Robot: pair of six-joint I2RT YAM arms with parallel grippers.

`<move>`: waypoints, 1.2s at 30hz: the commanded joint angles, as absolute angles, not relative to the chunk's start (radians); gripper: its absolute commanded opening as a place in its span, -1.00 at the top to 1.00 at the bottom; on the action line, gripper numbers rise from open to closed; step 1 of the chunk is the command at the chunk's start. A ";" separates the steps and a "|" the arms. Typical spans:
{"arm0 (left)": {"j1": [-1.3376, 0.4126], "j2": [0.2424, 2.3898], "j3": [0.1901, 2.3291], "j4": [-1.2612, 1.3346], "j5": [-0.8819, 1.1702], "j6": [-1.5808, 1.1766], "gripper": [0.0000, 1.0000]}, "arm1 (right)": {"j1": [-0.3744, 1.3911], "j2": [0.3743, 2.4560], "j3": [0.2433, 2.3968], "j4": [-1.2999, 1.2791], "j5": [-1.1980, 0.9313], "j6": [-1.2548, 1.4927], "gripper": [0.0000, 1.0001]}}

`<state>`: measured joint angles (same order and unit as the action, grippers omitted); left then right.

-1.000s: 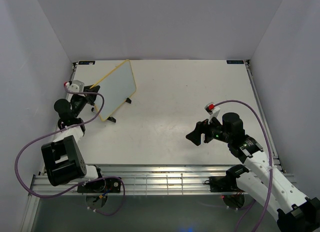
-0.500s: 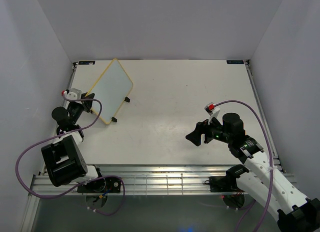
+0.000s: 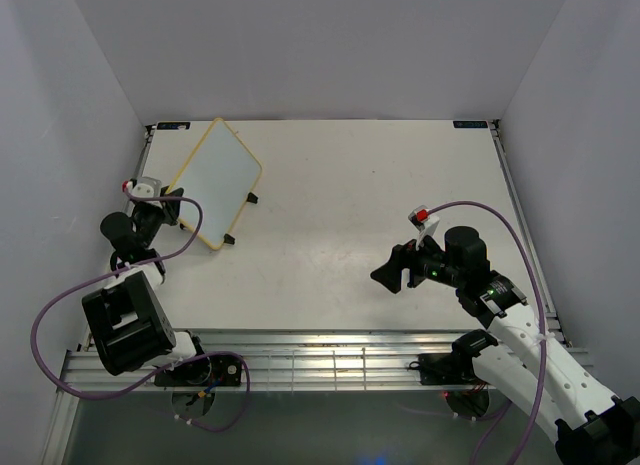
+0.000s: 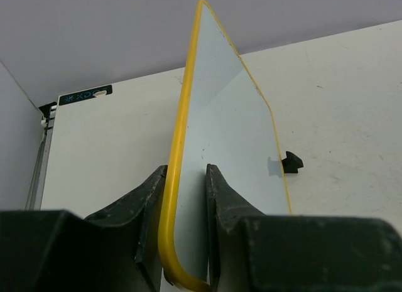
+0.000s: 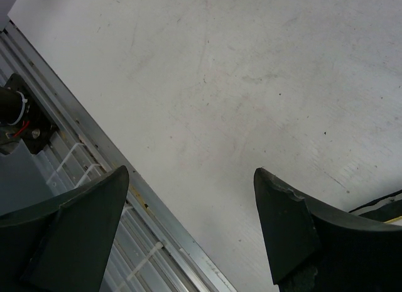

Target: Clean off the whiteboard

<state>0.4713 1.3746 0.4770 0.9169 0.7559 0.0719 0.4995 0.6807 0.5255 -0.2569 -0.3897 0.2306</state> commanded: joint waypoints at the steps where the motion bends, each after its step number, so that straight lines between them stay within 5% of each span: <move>1: 0.512 1.397 0.465 0.726 0.626 0.288 1.00 | 0.505 0.676 0.525 -0.196 -0.405 0.216 -0.72; 14: 0.522 1.361 0.520 0.522 0.683 0.261 1.00 | 0.505 0.644 0.517 -0.189 -0.420 0.218 -0.72; 24: 0.522 1.371 0.518 0.543 0.718 0.226 0.65 | 0.506 0.649 0.518 -0.183 -0.429 0.218 -0.72; 26: 0.522 1.381 0.528 0.545 0.723 0.218 0.36 | 0.506 0.646 0.518 -0.183 -0.430 0.218 -0.72; 27: 0.522 1.385 0.531 0.546 0.723 0.212 -0.04 | 0.506 0.646 0.517 -0.184 -0.430 0.218 -0.72; 28: 0.522 1.391 0.532 0.549 0.719 0.203 -0.87 | 0.506 0.644 0.517 -0.183 -0.430 0.218 -0.72; 36: 0.522 1.397 0.537 0.568 0.710 0.195 -0.96 | 0.506 0.635 0.512 -0.176 -0.430 0.219 -0.72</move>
<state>0.5201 1.4204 0.5449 0.5678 0.7219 0.1768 0.4999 0.6449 0.5117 -0.2192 -0.4152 0.2279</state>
